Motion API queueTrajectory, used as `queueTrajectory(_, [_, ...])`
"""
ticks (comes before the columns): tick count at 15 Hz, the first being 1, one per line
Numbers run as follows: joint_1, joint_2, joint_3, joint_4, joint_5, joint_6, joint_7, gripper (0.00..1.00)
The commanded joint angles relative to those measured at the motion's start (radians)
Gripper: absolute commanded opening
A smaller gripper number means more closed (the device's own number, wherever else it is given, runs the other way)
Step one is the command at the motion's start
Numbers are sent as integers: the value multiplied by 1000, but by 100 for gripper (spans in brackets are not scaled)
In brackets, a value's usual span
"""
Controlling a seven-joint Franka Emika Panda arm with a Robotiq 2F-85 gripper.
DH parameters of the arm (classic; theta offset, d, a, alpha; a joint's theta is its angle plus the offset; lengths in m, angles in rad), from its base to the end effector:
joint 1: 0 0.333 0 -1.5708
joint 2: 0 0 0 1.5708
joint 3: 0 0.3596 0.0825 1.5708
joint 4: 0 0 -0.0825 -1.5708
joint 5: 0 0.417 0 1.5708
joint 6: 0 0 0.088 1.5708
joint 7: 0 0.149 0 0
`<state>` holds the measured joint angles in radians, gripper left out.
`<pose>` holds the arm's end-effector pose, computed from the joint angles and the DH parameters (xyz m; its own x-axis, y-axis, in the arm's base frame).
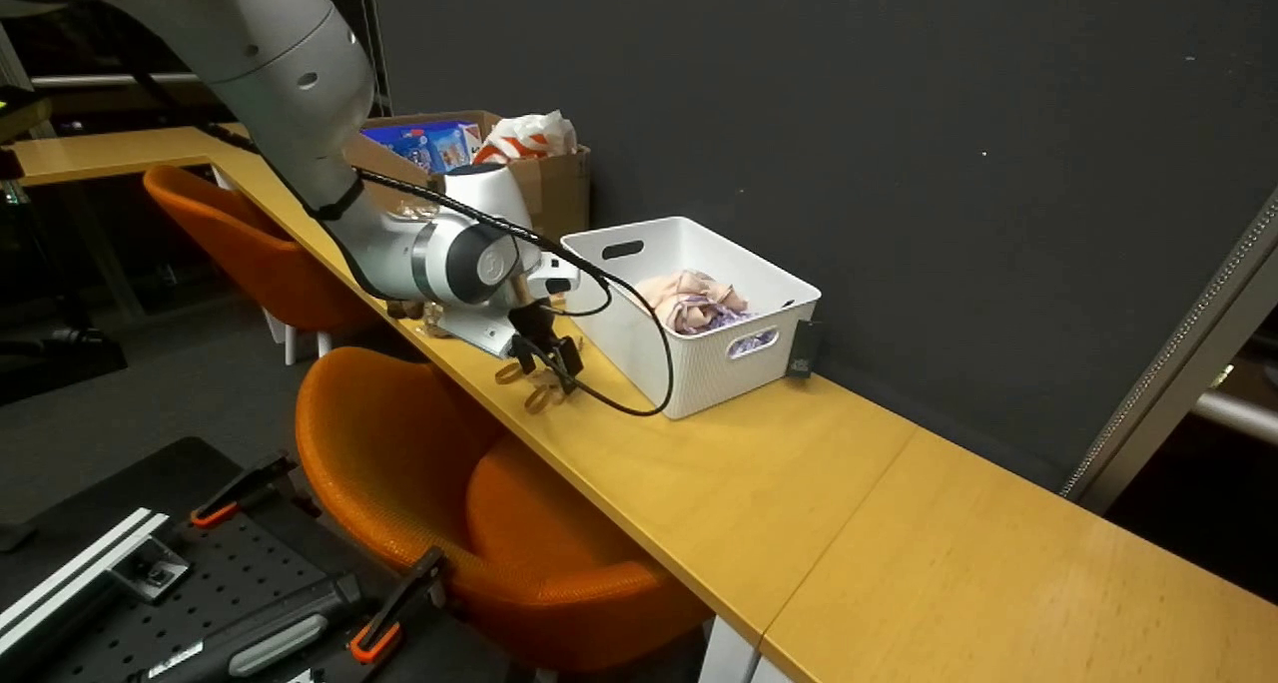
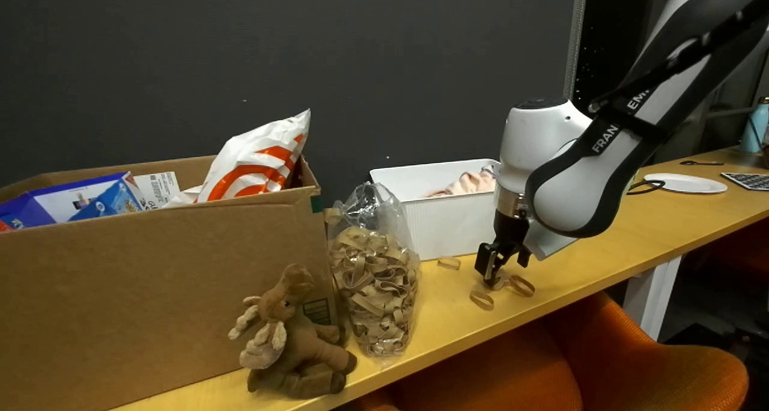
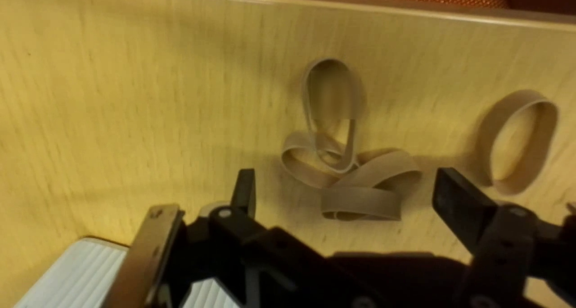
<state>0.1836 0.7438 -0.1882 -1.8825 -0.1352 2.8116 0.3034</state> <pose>0.6977 0.0055 0.0967 0.9697 -0.1047 0.2206 -0.1362 -0.9818 0.1326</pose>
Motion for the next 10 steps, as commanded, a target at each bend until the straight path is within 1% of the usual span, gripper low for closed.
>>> queueTrajectory(1, [18, -37, -5, -20, 46, -8, 49, 100])
queueTrajectory(5, [7, -19, -2, 6, 82, -22, 76, 100])
queueTrajectory(7, [2, -21, -3, 16, 114, -62, 115, 100])
queueTrajectory(8, [8, -23, -10, 19, 137, -82, 161, 100])
queueTrajectory(10, [13, -30, -12, 17, 166, -113, 212, 100])
